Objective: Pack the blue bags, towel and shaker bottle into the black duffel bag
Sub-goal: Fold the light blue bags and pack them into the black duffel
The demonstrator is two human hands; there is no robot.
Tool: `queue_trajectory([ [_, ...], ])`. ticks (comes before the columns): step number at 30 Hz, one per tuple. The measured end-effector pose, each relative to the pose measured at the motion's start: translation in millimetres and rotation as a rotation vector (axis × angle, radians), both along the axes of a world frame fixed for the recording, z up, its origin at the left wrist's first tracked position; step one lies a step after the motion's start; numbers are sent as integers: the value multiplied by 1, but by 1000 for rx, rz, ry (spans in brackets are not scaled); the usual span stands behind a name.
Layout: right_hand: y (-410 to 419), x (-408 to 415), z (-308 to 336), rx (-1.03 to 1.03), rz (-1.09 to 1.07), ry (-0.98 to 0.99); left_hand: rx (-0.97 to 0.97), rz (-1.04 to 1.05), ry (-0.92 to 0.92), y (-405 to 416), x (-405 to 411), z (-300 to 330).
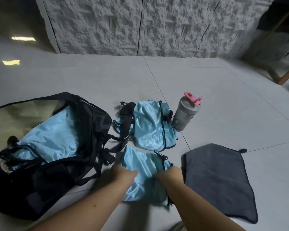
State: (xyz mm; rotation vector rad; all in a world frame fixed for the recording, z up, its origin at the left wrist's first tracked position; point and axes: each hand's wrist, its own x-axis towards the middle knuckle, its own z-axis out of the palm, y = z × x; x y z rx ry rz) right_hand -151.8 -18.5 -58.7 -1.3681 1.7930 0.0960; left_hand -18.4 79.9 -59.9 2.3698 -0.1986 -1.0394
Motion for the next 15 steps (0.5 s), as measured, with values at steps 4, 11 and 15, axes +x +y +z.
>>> queue_trajectory([
  [4,-9,0,6,57,-48,-37,-174,115,321,0,2,-15],
  [11,-11,-1,36,87,-89,-250,-374,150,450,12,4,-10],
  [15,-21,0,65,106,-48,-460,-532,119,389,14,16,26],
])
